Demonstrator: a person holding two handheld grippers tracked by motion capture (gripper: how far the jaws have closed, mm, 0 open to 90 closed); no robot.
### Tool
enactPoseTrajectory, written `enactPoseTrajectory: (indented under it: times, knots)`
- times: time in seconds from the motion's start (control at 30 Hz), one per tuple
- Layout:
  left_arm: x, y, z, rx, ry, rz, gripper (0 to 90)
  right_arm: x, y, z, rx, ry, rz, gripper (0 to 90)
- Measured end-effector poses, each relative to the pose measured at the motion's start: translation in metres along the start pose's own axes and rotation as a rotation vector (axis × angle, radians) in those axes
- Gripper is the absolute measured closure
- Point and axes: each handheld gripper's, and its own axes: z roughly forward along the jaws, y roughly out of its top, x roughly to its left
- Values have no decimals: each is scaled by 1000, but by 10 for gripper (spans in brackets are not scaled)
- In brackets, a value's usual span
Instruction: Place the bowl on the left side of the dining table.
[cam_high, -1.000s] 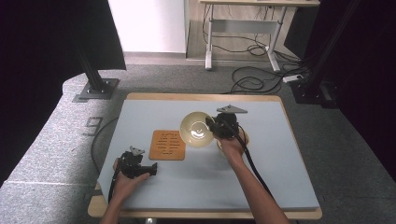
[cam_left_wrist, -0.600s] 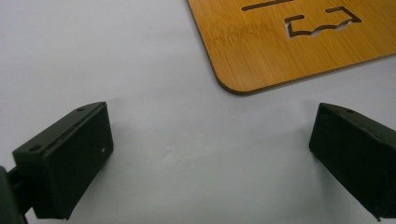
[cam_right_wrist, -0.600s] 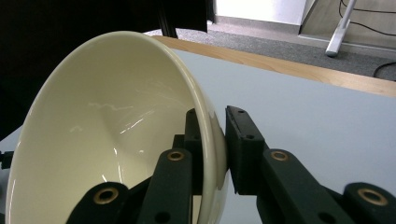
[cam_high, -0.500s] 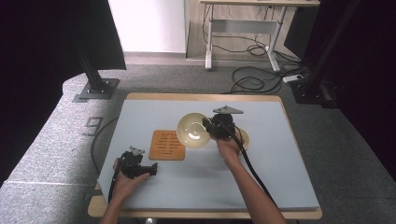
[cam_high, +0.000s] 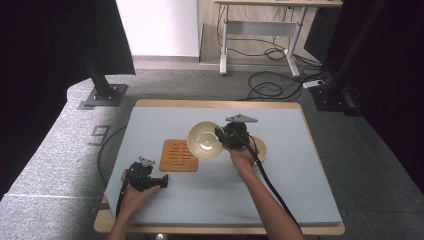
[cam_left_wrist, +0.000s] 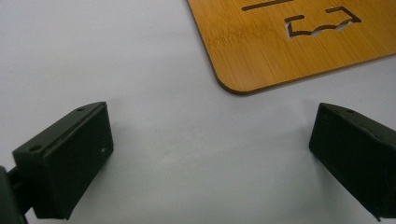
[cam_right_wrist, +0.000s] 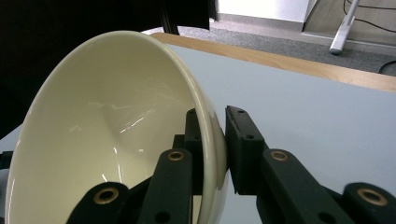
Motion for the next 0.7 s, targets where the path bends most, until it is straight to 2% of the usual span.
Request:
enactPoseTrajectory:
  times: [0.7]
  knots:
    - [0,0,0,0,0,0,0,8,-5,16,17,11,5,795]
